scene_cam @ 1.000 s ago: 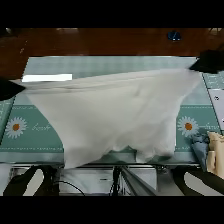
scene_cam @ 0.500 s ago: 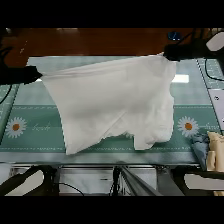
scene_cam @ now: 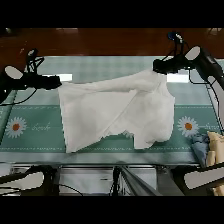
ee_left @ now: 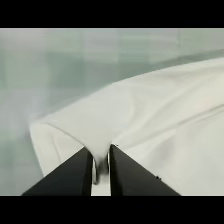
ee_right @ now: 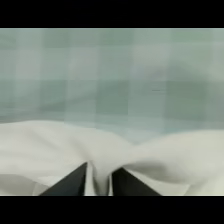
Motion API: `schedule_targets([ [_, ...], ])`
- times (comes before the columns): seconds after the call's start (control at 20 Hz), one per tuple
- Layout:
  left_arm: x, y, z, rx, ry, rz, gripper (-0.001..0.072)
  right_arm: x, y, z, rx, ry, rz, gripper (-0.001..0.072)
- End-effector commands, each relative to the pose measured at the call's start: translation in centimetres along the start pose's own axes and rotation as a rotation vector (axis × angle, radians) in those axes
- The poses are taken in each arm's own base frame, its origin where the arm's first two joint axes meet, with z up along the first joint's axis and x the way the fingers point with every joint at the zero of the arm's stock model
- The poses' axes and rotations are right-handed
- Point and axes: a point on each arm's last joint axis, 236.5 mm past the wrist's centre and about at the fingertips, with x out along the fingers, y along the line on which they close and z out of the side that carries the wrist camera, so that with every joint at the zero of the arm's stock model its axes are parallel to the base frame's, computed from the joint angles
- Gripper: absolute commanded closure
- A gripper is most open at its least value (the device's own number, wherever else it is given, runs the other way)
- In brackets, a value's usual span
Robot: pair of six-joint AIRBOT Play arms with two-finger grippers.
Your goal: Fold the shirts.
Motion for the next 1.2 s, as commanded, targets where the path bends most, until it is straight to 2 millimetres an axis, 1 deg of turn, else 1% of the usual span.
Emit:
schedule_targets([
  [0.0, -2.7, 3.2, -2.0, 0.063, 0.138, 0.081, 0.0435, -3.4, 1.4, 1.1, -0.037, -0.006, 0.041, 0.0385],
  [0.05, -5.2, 5.4, -2.9, 0.065, 0.193, 0.134, 0.0327, -5.9, 1.5, 1.7, -0.067, -0.013, 0.037, 0.0366],
  [0.1, -7.5, 7.1, -4.4, 0.032, 0.244, 0.161, 0.0299, -8.7, 1.2, 1.8, -0.103, -0.012, 0.012, 0.0292],
  [0.15, -9.7, 8.1, -6.3, -0.032, 0.291, 0.158, 0.0299, -11.2, 0.2, 1.7, -0.135, -0.012, -0.037, 0.0225],
  [0.2, -11.3, 8.2, -8.2, -0.105, 0.318, 0.125, 0.0285, -13.6, -1.9, 1.1, -0.168, 0.008, -0.128, 0.0206],
  [0.3, -13.0, 6.8, -11.3, -0.228, 0.344, 0.027, 0.0017, -17.5, -7.0, -0.7, -0.18, 0.089, -0.327, 0.0161],
  [0.35, -13.3, 5.9, -13.1, -0.264, 0.369, -0.01, 0.0013, -18.8, -9.3, -2.0, -0.161, 0.147, -0.394, 0.0158],
  [0.4, -13.4, 4.9, -15.4, -0.263, 0.424, -0.044, -0.0013, -19.2, -10.8, -3.2, -0.116, 0.185, -0.404, 0.0155],
  [0.45, -13.3, 4.0, -17.7, -0.259, 0.476, -0.072, -0.0013, -18.9, -11.4, -4.3, -0.054, 0.201, -0.362, 0.0131],
  [0.5, -12.9, 3.1, -19.7, -0.276, 0.518, -0.094, -0.0013, -18.1, -11.7, -5.5, 0.006, 0.217, -0.303, 0.0112],
  [0.6, -12.1, 1.8, -23.4, -0.304, 0.595, -0.13, -0.0013, -16.7, -11.9, -8.4, 0.074, 0.277, -0.204, 0.0111],
  [0.65, -11.6, 1.3, -24.9, -0.314, 0.628, -0.144, -0.0013, -16.1, -12.0, -9.9, 0.105, 0.313, -0.171, 0.011],
  [0.75, -10.7, 0.7, -27.0, -0.311, 0.664, -0.17, -0.0013, -15.0, -12.2, -12.8, 0.148, 0.378, -0.125, 0.0109],
  [0.85, -9.8, 0.6, -27.8, -0.299, 0.661, -0.162, -0.0013, -14.1, -12.1, -15.3, 0.165, 0.437, -0.102, 0.0109],
  [0.95, -9.0, 0.6, -27.6, -0.264, 0.646, -0.145, -0.0013, -13.4, -11.7, -17.1, 0.19, 0.479, -0.075, 0.011],
  [1.15, -7.4, -0.7, -27.9, -0.153, 0.675, -0.143, -0.0013, -12.9, -11.4, -19.1, 0.213, 0.525, -0.054, 0.011],
])
